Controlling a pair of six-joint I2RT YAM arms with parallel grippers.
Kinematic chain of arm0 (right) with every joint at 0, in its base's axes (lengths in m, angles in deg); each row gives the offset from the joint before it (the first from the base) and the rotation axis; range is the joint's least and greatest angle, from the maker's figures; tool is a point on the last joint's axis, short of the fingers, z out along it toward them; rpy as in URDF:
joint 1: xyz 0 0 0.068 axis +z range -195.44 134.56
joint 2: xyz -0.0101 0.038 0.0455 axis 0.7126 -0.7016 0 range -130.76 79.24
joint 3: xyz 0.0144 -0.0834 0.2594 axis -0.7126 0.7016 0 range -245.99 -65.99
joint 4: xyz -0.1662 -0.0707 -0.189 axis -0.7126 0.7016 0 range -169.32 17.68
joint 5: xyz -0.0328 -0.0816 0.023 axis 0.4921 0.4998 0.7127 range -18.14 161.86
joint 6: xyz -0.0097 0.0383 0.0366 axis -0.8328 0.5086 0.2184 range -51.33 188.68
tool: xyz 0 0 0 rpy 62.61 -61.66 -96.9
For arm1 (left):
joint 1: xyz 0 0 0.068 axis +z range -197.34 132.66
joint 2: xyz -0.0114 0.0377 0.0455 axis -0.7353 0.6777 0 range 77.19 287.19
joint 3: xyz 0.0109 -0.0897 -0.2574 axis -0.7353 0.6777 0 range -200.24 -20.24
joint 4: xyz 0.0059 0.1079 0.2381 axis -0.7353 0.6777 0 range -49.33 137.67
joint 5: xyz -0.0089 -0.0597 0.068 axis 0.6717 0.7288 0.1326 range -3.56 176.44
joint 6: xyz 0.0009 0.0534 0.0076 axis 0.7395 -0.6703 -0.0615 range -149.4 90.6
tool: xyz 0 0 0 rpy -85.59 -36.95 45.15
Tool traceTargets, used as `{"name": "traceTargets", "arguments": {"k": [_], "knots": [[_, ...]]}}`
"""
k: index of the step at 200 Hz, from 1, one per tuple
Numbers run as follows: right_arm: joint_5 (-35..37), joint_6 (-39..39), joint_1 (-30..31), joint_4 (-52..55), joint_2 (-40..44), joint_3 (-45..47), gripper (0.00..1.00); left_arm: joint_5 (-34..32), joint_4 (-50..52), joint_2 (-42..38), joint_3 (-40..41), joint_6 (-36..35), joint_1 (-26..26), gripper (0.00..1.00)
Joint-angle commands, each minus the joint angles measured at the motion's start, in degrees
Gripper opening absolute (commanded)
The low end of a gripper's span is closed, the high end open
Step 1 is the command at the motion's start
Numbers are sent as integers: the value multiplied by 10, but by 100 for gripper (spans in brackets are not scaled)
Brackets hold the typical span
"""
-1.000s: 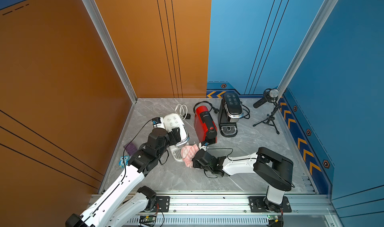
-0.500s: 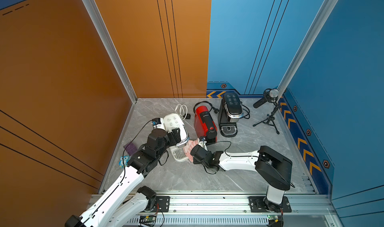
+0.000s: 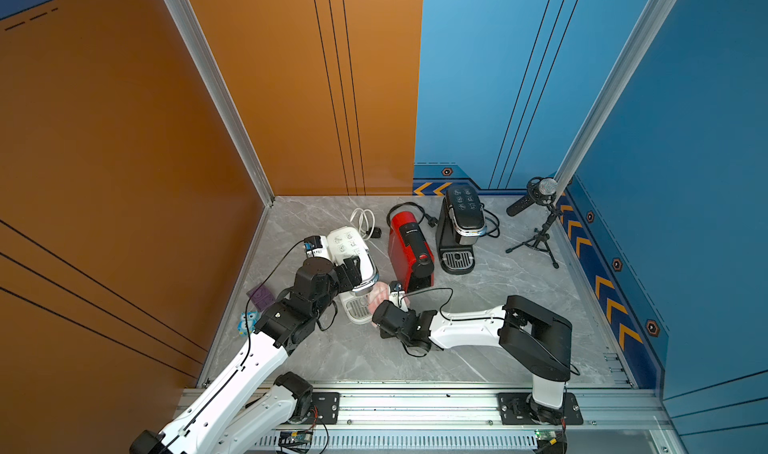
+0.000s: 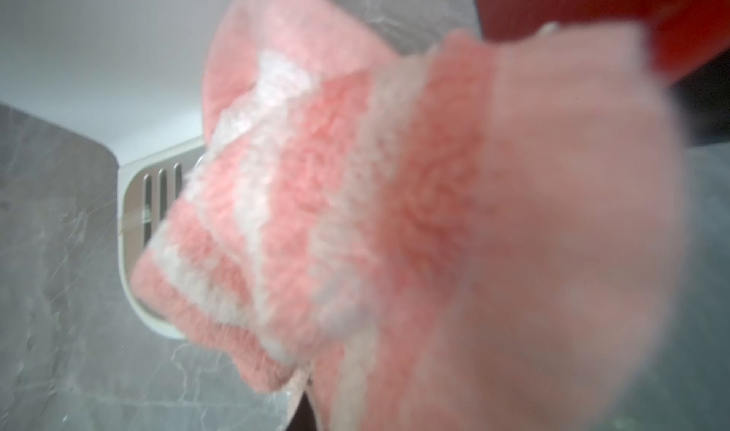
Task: Wipe the surface of a coffee machine
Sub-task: Wipe the dirt from the surface of the coffee machine, then place the cleaning item at the center of the board.
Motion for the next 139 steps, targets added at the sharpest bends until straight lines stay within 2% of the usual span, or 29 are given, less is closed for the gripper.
{"name": "traceTargets", "arguments": {"k": [1,22,62,81,98,129,132,139], "knots": [[-128,35,34,-100,6,45,0,27,174,32,38,-17,-8,82],[-207,61,30,-230,-5,69,0,29,173,33,42,-14,-10,82],[-283,53,17,-293,17,69,0,34,175,11,42,-17,-10,82],[-232,35,11,-209,68,88,0,38,176,-4,34,-23,-7,83],[-156,4,15,-61,126,89,0,45,177,-20,26,-26,-6,84],[-51,-15,12,126,242,118,0,63,201,-40,-15,-36,-5,85],[-43,-15,11,140,254,121,0,65,202,-41,-18,-37,-5,89],[-22,-15,8,175,281,130,0,68,207,-46,-28,-40,-5,91]]}}
